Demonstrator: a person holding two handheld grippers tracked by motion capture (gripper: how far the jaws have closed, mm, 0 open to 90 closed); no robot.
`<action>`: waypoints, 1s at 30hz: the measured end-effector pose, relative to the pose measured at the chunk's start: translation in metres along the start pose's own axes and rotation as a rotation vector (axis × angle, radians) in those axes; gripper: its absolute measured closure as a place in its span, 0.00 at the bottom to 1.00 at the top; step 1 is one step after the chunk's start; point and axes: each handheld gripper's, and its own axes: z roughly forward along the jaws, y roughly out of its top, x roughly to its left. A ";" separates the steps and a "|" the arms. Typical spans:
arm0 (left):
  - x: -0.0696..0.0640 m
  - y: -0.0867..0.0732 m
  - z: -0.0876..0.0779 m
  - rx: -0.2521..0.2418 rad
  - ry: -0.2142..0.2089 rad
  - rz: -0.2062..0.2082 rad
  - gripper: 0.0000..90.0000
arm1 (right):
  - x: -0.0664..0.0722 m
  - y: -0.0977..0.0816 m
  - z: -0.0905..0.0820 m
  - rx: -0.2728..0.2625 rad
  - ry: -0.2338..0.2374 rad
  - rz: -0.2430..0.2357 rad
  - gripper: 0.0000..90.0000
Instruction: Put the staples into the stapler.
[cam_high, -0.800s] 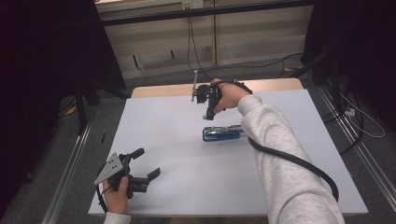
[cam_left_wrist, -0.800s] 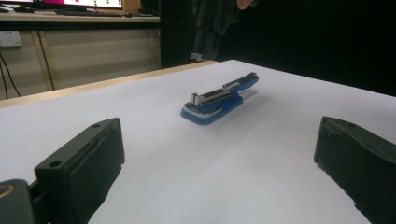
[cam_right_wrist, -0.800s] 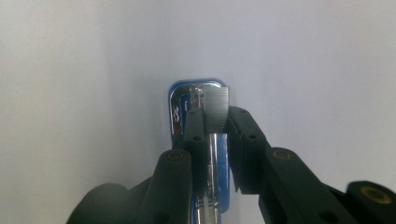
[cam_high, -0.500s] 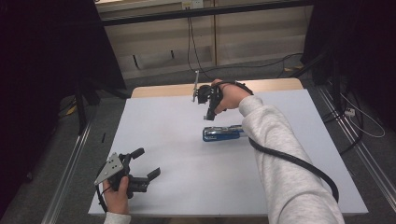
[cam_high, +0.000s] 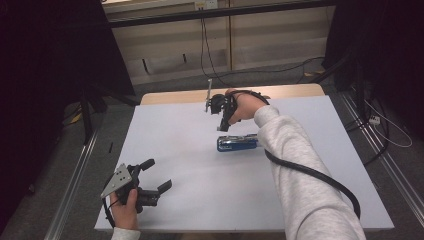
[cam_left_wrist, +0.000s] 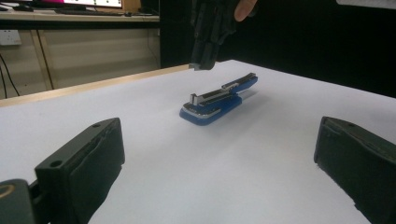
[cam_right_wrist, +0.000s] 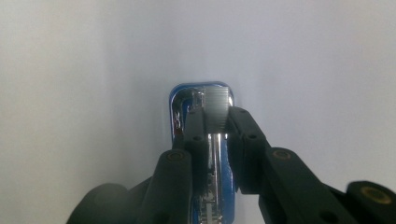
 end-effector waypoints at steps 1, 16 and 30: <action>0.000 0.000 0.000 -0.002 -0.001 0.003 0.02 | 0.000 0.000 0.000 -0.001 0.001 0.001 0.87; 0.000 0.000 0.000 -0.007 -0.003 0.001 0.02 | 0.001 -0.004 0.010 0.003 0.013 -0.002 0.87; -0.001 0.000 0.000 -0.010 -0.003 -0.004 0.02 | 0.002 -0.006 0.021 0.001 0.029 0.006 0.87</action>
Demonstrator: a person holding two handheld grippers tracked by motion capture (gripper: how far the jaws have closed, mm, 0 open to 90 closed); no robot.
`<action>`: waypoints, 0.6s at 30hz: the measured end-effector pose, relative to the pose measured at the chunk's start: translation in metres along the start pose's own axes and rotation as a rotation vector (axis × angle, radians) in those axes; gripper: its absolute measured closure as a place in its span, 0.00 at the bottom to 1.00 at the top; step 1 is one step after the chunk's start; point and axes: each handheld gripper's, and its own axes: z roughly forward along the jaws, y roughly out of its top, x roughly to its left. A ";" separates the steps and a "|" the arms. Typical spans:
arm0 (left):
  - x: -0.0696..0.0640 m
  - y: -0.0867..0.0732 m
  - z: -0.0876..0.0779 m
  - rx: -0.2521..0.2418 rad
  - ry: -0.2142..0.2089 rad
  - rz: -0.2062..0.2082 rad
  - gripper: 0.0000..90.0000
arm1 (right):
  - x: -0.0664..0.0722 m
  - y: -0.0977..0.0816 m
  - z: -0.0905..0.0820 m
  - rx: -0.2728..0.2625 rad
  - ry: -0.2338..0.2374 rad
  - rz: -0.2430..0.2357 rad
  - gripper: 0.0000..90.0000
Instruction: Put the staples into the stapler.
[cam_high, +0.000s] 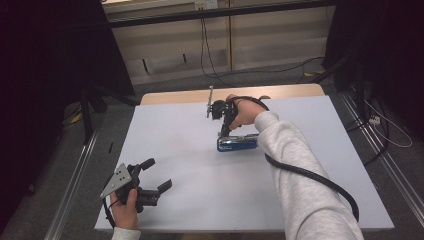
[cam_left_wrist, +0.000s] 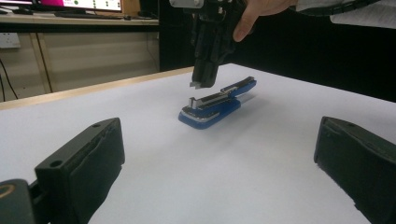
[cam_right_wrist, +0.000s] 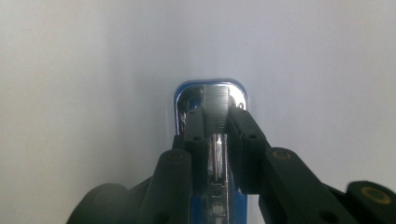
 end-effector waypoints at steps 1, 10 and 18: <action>0.000 0.000 0.000 0.000 0.000 0.003 0.02 | 0.000 0.000 0.001 0.000 -0.003 -0.003 0.87; 0.000 0.000 0.000 0.006 0.001 0.008 0.02 | 0.000 -0.004 0.007 0.005 0.005 -0.003 0.87; 0.000 0.000 0.001 0.009 0.001 0.007 0.02 | 0.000 -0.005 0.010 0.010 0.007 -0.002 0.87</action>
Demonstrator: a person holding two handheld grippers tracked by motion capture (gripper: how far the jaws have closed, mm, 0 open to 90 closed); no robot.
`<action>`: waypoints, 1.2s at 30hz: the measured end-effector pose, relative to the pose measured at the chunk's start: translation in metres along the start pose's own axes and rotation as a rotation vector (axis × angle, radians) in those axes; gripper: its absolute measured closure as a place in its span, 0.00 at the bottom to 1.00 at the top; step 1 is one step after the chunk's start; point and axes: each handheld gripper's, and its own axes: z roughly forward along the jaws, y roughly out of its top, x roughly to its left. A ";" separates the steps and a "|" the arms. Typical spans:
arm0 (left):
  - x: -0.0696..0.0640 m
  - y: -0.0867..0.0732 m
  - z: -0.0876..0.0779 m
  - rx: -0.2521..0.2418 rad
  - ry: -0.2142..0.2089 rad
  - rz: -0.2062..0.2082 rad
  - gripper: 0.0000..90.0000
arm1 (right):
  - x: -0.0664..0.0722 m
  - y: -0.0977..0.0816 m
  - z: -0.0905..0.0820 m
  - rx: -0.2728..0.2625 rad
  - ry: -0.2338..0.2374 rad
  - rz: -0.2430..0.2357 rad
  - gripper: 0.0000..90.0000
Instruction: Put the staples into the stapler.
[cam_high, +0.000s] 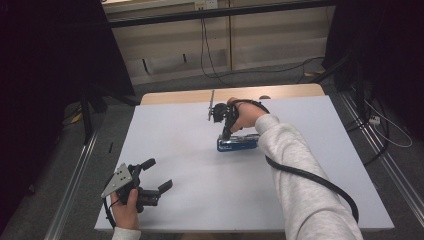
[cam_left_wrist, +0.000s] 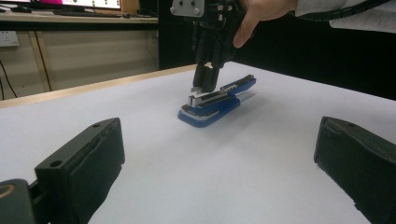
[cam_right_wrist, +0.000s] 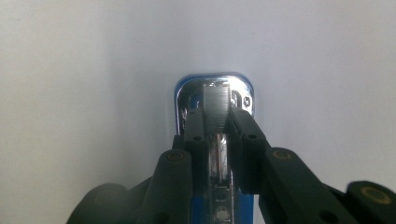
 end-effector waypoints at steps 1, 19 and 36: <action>0.000 0.000 0.000 0.001 -0.002 0.001 0.02 | 0.000 0.000 0.000 0.009 0.001 0.000 0.87; -0.001 0.000 0.001 0.008 -0.008 0.003 0.02 | -0.001 -0.002 0.008 0.010 -0.002 0.010 0.87; 0.000 0.000 0.005 0.018 -0.007 0.001 0.02 | 0.003 -0.018 0.000 -0.100 -0.030 0.070 0.69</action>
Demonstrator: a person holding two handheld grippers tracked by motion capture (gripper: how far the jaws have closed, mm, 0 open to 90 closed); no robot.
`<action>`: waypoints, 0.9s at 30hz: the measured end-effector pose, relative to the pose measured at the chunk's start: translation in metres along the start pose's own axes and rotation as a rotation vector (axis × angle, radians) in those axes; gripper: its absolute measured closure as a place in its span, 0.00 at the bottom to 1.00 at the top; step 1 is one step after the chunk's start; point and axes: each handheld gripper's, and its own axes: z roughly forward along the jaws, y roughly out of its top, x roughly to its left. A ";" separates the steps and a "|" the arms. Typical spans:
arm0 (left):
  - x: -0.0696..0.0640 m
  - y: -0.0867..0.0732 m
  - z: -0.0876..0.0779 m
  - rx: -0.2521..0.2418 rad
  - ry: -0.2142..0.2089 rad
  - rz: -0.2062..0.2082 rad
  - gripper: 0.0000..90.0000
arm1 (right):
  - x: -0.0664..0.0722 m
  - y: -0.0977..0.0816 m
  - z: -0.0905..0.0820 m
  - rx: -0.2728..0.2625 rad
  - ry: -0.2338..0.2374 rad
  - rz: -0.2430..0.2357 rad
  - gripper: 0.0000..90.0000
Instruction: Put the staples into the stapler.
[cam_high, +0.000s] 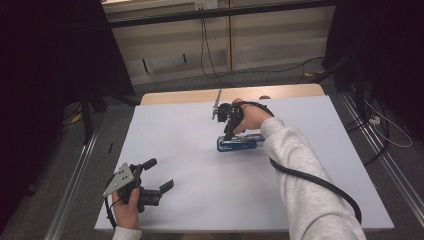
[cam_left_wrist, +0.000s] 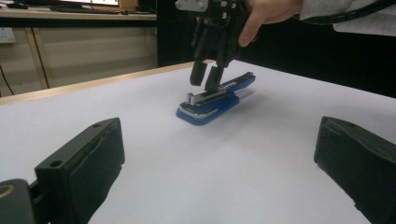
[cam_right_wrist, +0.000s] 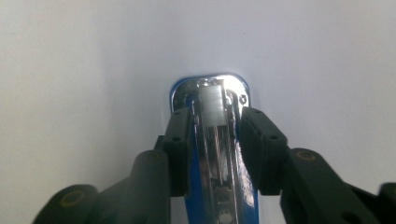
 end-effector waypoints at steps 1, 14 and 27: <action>0.000 0.000 0.001 0.005 0.000 -0.004 0.02 | 0.000 -0.003 -0.002 -0.020 -0.001 0.006 0.66; 0.005 0.004 0.016 0.040 0.006 -0.050 0.02 | 0.001 -0.059 -0.020 -0.182 -0.067 0.219 0.44; 0.003 0.008 0.036 0.084 -0.031 -0.065 0.02 | 0.009 -0.109 -0.036 -0.308 -0.141 0.354 0.21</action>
